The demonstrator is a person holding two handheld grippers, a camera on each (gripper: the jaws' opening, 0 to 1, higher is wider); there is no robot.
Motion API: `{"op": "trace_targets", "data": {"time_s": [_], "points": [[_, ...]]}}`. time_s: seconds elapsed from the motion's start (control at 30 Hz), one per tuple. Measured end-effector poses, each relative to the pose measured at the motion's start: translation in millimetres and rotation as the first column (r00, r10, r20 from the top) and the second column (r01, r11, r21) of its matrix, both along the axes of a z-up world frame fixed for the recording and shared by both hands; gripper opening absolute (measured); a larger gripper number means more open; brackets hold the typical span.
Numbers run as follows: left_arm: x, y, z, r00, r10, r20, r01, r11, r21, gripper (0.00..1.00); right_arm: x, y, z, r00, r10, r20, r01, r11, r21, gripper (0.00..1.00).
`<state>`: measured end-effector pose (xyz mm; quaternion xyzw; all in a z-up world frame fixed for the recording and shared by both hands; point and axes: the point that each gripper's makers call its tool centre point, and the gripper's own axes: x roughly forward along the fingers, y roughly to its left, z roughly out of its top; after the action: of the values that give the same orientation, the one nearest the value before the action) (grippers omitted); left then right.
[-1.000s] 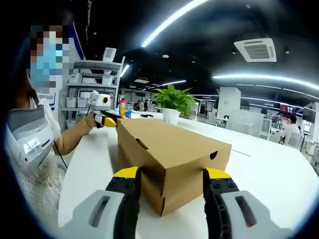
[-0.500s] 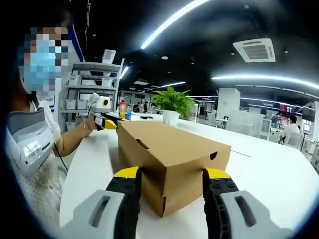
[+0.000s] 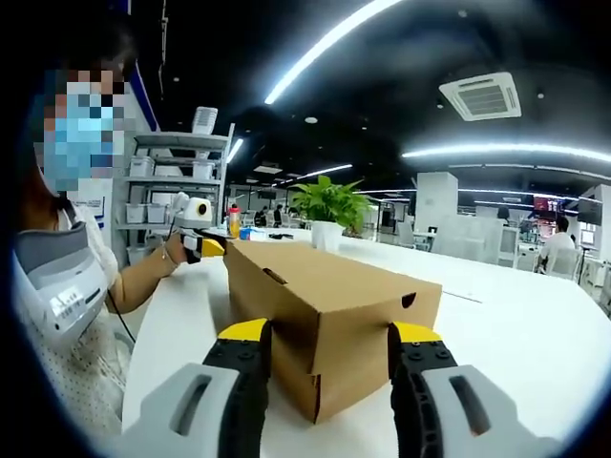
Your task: Operate the shoe box by opening the lid, removing the specified soft item, and placing it in the target area until the item is outside and the box remains undamaged.
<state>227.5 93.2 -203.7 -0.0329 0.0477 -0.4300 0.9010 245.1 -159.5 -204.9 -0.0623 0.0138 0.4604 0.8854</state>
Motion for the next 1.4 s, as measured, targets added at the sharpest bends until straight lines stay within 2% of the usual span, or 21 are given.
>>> {"op": "trace_targets", "data": {"time_s": [0.4,0.53,0.73,0.87,1.13,1.4], "points": [[0.4,-1,0.7,1.0,0.0,0.01,0.0,1.0,0.003,0.43,0,0,0.8,1.0,0.0,0.006,0.0,1.0,0.006,0.5],[0.1,-2,0.7,1.0,0.001,0.027,-0.001,1.0,0.015,0.44,0,0,1.6,1.0,0.001,0.023,-0.001,1.0,-0.001,0.51],[-0.7,-1,7.8,0.999,-0.003,0.049,0.004,1.0,-0.016,0.44,-1,1,6.7,0.999,0.003,0.052,-0.003,1.0,0.011,0.53],[-1.1,-1,10.9,0.998,-0.003,0.065,0.004,1.0,-0.023,0.44,-1,2,7.6,0.996,-0.002,0.089,0.003,1.0,-0.007,0.53],[-2.4,-1,12.9,0.995,-0.008,0.095,0.009,1.0,-0.01,0.46,1,0,10.3,0.994,-0.007,0.106,0.007,1.0,-0.002,0.52],[-4.1,-4,12.9,0.992,-0.011,0.129,0.009,1.0,0.014,0.47,4,-2,11.7,0.99,-0.03,0.135,0.032,0.999,-0.01,0.46]]}}
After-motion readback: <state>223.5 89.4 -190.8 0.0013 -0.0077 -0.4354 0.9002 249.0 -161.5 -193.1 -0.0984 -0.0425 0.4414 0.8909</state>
